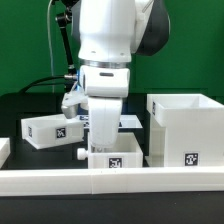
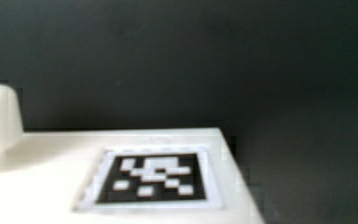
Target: Assemble drawer
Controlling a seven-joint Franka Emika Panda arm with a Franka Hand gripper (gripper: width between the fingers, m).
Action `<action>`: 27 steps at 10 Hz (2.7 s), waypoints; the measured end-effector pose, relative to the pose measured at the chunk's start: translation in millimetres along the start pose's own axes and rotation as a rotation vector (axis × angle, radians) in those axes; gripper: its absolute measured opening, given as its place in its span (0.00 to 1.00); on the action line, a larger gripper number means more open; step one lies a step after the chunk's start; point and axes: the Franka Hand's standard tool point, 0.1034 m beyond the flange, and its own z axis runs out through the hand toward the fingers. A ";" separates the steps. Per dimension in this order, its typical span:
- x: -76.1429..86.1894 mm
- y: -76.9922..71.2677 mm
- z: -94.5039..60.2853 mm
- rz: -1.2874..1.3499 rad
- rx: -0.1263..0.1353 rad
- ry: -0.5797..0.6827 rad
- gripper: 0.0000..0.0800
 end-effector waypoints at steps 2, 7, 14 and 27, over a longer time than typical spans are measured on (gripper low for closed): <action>-0.8 -0.5 0.8 0.002 0.002 0.000 0.05; 22.5 3.1 3.9 -0.030 -0.018 -0.012 0.05; 25.2 8.7 -0.9 -0.007 -0.036 -0.015 0.05; 41.1 7.5 0.0 0.078 -0.035 -0.022 0.05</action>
Offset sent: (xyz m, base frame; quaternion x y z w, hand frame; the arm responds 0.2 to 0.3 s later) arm 0.0111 0.0202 -0.0065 -0.0215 -0.0159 -0.0548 0.9981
